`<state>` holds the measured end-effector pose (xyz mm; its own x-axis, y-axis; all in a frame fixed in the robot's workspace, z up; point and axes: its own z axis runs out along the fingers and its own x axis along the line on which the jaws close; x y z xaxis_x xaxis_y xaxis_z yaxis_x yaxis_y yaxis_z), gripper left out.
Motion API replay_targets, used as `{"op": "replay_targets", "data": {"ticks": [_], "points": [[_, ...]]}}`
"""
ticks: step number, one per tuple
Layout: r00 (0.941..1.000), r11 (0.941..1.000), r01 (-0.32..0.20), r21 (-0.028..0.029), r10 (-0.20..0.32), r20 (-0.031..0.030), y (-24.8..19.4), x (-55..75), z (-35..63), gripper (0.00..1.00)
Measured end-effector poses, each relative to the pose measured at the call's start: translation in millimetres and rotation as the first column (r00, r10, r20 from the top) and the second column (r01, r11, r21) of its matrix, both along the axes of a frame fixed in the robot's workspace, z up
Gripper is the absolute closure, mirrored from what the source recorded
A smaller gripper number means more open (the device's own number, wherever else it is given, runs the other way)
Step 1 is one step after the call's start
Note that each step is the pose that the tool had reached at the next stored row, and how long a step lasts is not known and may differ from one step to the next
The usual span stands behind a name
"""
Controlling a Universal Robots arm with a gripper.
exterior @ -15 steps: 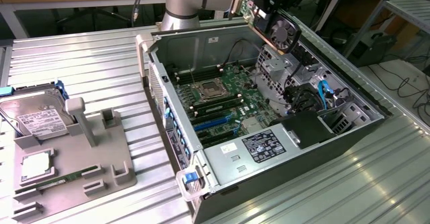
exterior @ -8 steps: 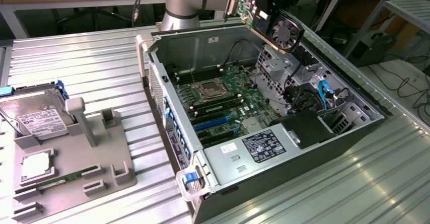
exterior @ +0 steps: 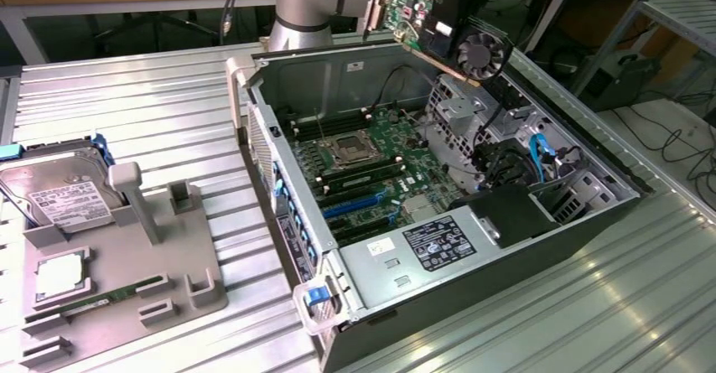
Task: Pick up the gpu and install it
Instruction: 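Insert the gpu into the slot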
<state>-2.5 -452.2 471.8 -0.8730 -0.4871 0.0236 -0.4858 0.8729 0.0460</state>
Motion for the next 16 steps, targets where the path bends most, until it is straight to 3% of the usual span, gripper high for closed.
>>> {"op": "replay_targets", "data": {"ticks": [3, 5, 16], "points": [[0.9933, 0.9933, -0.116, 0.0, 0.116, 0.0, 0.0, 0.0, 0.0, 0.73], [0.9778, 0.9778, -0.209, 0.0, 0.209, 0.0, 0.0, 0.0, 0.0, 0.73], [0.9583, 0.9583, -0.286, 0.0, 0.286, 0.0, 0.0, 0.0, 0.0, 0.73]]}}
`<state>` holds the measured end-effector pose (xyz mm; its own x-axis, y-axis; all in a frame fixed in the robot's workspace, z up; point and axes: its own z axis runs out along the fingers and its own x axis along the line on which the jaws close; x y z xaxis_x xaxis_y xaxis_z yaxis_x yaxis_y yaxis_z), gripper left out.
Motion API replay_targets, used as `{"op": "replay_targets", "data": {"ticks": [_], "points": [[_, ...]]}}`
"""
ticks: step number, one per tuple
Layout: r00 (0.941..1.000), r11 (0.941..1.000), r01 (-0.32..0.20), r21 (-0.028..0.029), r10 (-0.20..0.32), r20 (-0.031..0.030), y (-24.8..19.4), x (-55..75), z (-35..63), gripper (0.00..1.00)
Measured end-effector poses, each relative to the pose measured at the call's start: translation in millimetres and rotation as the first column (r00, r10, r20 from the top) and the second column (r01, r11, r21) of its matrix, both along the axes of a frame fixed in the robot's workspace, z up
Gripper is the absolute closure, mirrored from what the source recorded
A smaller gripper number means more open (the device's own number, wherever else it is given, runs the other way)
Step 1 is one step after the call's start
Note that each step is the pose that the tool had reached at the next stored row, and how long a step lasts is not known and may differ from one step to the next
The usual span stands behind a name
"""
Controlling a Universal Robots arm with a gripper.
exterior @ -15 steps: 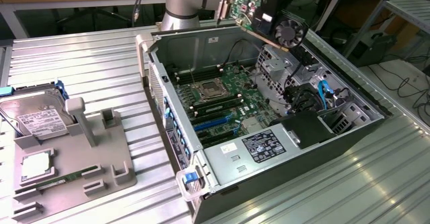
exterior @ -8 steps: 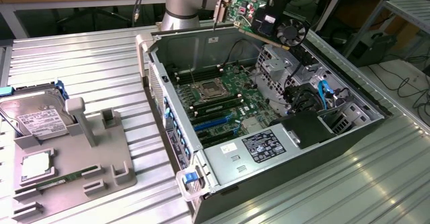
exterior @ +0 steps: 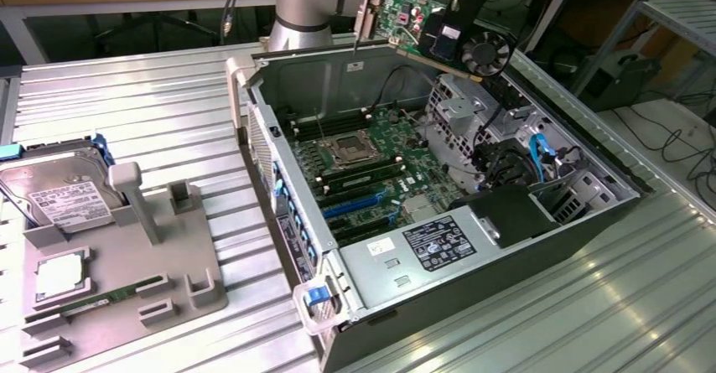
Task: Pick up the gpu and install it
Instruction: 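Insert the gpu into the slot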
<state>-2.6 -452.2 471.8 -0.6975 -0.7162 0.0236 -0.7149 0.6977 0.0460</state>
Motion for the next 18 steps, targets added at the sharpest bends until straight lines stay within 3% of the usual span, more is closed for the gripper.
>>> {"op": "replay_targets", "data": {"ticks": [10, 18], "points": [[0.9982, 0.9982, -0.06, 0.0, 0.06, 0.0, -0.1, 0.0, 0.0, 0.73], [0.9931, 0.9931, -0.117, -0.0001, 0.117, -0.0001, -0.2, 0.0, 0.0, 0.73]]}}
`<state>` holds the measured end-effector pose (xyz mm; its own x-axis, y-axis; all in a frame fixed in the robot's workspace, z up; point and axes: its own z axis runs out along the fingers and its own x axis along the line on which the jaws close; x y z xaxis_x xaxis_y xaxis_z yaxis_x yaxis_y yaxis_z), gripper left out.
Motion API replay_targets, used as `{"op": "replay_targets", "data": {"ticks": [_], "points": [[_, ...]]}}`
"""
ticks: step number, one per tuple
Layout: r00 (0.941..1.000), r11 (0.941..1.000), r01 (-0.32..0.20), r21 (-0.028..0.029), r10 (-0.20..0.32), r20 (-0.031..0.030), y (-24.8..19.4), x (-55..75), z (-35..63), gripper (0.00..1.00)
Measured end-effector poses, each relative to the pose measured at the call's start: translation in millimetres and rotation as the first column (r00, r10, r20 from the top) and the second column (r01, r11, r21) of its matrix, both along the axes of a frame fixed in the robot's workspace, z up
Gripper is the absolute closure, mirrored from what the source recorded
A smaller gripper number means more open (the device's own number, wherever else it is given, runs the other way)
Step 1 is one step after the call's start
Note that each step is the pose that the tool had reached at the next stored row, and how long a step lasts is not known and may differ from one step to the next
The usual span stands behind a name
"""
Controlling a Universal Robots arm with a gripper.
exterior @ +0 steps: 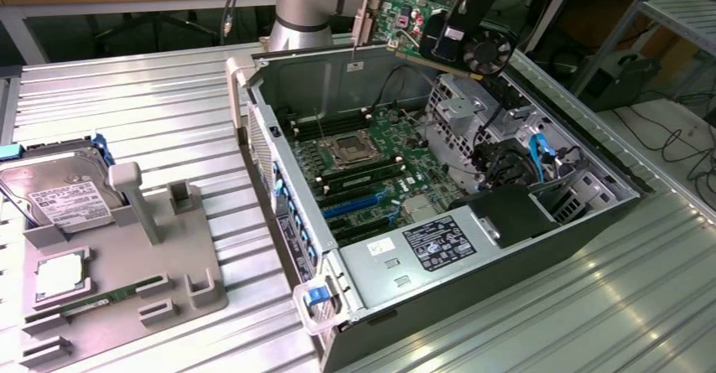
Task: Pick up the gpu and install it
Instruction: 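Insert the gpu into the slot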
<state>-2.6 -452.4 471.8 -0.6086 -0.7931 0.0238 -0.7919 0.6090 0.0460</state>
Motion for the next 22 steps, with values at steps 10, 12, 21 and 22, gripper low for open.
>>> {"op": "replay_targets", "data": {"ticks": [10, 12, 21, 22], "points": [[0.9973, 0.9973, -0.074, 0.0001, 0.074, 0.0, -0.5, 0.0, 0.0, 0.73], [0.9962, 0.9962, -0.087, 0.0003, 0.087, 0.0001, -0.5, 0.0, -0.1, 0.73], [0.9905, 0.9905, -0.138, 0.0, 0.138, 0.0, -0.6, -0.1, 0.0, 0.73], [0.9898, 0.9898, -0.142, 0.0001, 0.142, 0.0, -0.6, 0.0, 0.0, 0.73]]}}
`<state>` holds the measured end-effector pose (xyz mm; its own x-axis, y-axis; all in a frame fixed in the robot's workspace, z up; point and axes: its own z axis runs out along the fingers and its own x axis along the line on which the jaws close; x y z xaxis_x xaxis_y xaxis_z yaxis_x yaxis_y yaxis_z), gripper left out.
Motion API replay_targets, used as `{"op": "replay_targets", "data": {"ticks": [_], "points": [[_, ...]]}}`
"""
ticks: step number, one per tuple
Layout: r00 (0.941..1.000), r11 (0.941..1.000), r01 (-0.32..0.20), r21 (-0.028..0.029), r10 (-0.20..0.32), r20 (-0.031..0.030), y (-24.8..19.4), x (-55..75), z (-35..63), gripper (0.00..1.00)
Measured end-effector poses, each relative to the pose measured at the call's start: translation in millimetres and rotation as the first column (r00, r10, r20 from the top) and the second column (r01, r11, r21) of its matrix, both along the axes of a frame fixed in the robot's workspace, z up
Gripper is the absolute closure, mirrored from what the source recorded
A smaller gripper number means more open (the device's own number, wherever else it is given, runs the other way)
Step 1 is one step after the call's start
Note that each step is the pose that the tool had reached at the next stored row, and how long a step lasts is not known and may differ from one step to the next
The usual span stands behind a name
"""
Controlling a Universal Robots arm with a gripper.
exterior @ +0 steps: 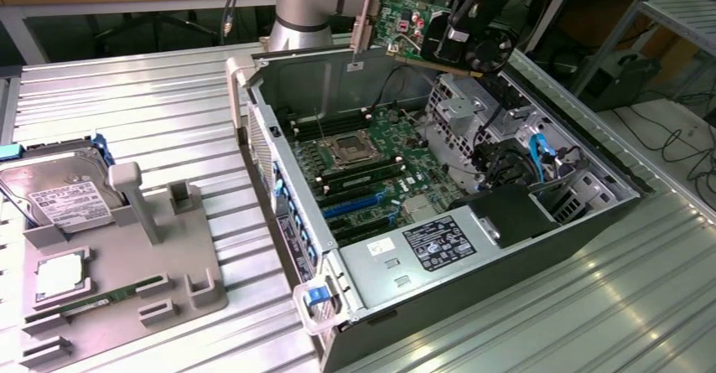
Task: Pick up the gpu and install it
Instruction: 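Insert the gpu into the slot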
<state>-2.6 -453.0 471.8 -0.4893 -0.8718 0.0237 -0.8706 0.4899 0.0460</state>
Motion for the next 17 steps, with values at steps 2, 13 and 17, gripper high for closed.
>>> {"op": "replay_targets", "data": {"ticks": [2, 13, 17], "points": [[0.9999, 0.9999, -0.01, 0.0, 0.01, 0.0, 0.0, 0.0, 0.0, 0.73], [0.9973, 0.9973, -0.074, 0.0, 0.074, 0.0001, 0.0, 0.0, 0.0, 0.73], [0.9954, 0.9954, -0.096, 0.0, 0.096, 0.0, 0.0, 0.0, 0.0, 0.73]]}}
